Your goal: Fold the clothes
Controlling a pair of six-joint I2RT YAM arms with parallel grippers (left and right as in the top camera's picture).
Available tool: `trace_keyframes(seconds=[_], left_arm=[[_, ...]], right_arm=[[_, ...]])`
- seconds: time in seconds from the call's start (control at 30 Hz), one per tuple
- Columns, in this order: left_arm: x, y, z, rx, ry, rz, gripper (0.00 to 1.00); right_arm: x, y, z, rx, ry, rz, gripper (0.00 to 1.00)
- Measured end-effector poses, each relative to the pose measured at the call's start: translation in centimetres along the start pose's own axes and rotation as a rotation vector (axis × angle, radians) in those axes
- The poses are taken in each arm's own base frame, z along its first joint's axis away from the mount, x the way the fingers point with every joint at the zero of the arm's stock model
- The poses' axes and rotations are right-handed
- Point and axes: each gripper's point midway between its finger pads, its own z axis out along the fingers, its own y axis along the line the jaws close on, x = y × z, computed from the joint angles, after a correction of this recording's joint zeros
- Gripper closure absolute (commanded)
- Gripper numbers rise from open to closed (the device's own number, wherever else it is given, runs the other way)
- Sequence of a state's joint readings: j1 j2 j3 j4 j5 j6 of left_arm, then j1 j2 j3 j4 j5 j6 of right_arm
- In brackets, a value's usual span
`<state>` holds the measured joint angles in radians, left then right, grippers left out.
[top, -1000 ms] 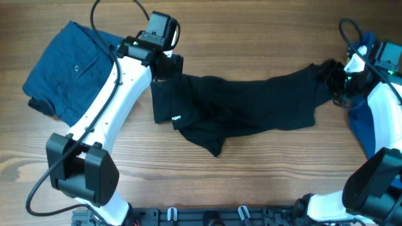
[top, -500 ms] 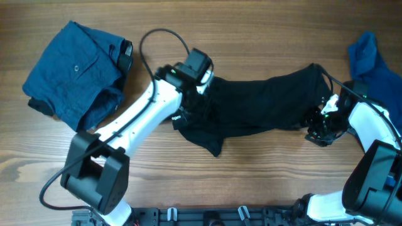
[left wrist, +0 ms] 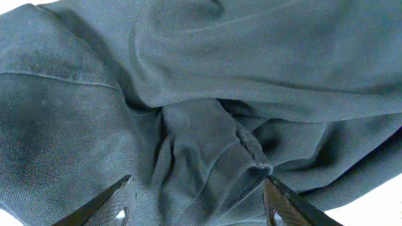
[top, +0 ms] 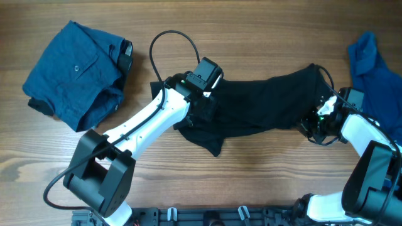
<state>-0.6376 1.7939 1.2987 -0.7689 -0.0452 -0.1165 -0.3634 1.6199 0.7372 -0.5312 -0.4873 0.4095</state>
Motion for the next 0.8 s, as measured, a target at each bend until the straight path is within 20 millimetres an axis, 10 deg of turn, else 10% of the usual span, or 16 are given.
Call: trace_keyframes(seconds=[0.37,0.7,0.8], left_arm=[[0.3,0.2,0.0,-0.013,0.014,0.014,0.45],[0.4,-0.1,0.0,0.005,0.016,0.037,0.35],[-0.3,-1.1,0.1,0.064,-0.014,0.109,0.52]], right_arm=[[-1.7,6.8,-15.2,0.035,-0.290,-0.189,0.96],[-3.3,5.7,-13.6,0.088,-0.275,-0.172,0.87],[-3.2,5.0,-12.4,0.109,-0.224,-0.155,0.82]])
